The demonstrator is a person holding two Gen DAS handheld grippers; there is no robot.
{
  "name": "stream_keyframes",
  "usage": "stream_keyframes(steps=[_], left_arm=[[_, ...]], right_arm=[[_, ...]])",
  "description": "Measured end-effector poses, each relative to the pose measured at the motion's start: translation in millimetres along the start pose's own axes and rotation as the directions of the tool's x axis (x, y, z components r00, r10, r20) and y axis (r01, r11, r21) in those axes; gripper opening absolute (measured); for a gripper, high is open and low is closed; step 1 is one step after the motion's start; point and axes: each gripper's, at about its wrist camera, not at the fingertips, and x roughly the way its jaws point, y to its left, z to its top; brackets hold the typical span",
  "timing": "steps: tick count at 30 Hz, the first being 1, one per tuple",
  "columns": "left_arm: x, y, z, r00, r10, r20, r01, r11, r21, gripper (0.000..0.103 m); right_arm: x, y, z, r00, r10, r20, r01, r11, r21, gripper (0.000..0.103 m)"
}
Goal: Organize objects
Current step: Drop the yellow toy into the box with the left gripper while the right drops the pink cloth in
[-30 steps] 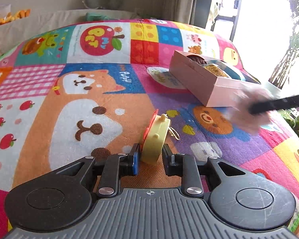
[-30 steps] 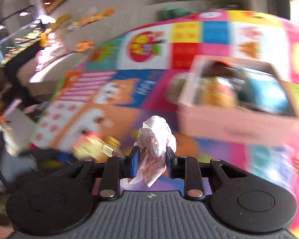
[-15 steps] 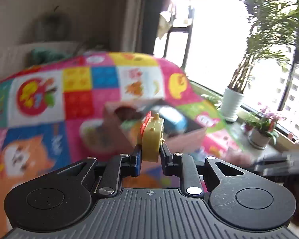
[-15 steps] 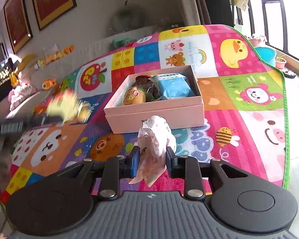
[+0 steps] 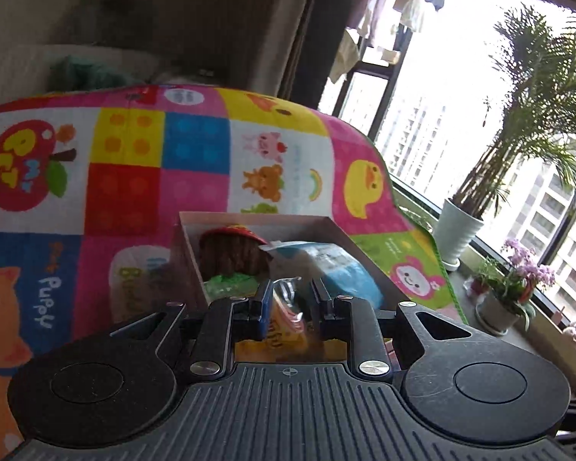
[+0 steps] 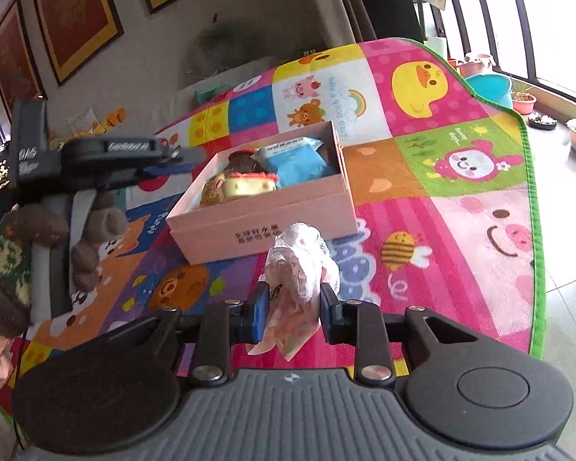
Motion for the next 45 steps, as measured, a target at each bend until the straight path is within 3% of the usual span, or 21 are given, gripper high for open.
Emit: stream_keyframes(steps=[3,7,12,16,18,21,27,29,30,31,33,38,41,45], left_arm=[[-18.7,17.8,-7.6,1.000,0.003,0.017,-0.003,1.000,-0.028,0.023],[-37.0,36.9,-33.4,0.999,-0.024,0.041,0.028,0.997,-0.077,0.023],[-34.3,59.9,-69.5,0.996,-0.064,0.057,0.072,0.986,-0.150,0.022],[-31.2,76.8,-81.5,0.989,-0.124,0.086,0.140,0.965,-0.223,0.022],[-33.4,80.7,-81.4,0.982,-0.158,0.103,0.179,0.954,-0.242,0.022],[-32.4,85.8,-82.6,0.976,-0.191,0.105,0.213,0.939,-0.270,0.022],[-33.1,93.9,-83.0,0.972,-0.207,0.109,0.231,0.921,-0.315,0.022],[-33.1,94.5,-83.2,0.973,-0.204,0.110,0.229,0.920,-0.319,0.022],[-32.8,95.0,-82.9,0.973,-0.201,0.110,0.226,0.919,-0.323,0.022],[-32.9,95.5,-82.9,0.974,-0.196,0.110,0.222,0.919,-0.326,0.022],[-34.3,97.3,-82.5,0.976,-0.182,0.116,0.211,0.919,-0.334,0.022],[-39.8,89.9,-67.8,0.977,-0.179,0.118,0.209,0.918,-0.338,0.022],[-37.5,69.7,-46.7,0.982,-0.171,0.076,0.186,0.943,-0.275,0.022],[-17.4,36.9,-19.7,0.997,-0.055,-0.049,0.050,0.993,-0.108,0.022]], right_arm=[[4.0,3.4,26.7,0.999,0.027,0.028,-0.027,1.000,-0.015,0.027],[31.3,14.4,91.5,0.997,0.034,0.075,-0.031,0.998,-0.048,0.027],[121.5,25.4,172.5,1.000,-0.001,-0.027,0.001,1.000,0.003,0.027],[200.1,23.6,207.0,0.987,-0.060,-0.151,0.077,0.991,0.107,0.027],[233.2,22.4,211.8,0.972,-0.086,-0.220,0.119,0.982,0.144,0.027],[271.4,23.6,206.9,0.931,-0.129,-0.343,0.190,0.970,0.151,0.027],[316.9,24.8,199.7,0.848,-0.253,-0.466,0.330,0.939,0.091,0.027],[311.2,25.3,199.1,0.854,-0.234,-0.465,0.315,0.943,0.103,0.031],[302.6,26.3,199.9,0.865,-0.213,-0.455,0.294,0.949,0.115,0.041],[289.4,27.6,201.1,0.884,-0.185,-0.429,0.263,0.956,0.129,0.052],[253.1,30.6,204.2,0.921,-0.140,-0.363,0.201,0.970,0.136,0.061],[141.8,27.2,186.6,0.983,-0.097,-0.158,0.103,0.994,0.029,0.070],[92.0,19.1,152.3,0.990,-0.124,-0.069,0.117,0.989,-0.096,0.070],[69.1,9.4,100.3,0.983,-0.180,-0.034,0.165,0.950,-0.267,0.070]])
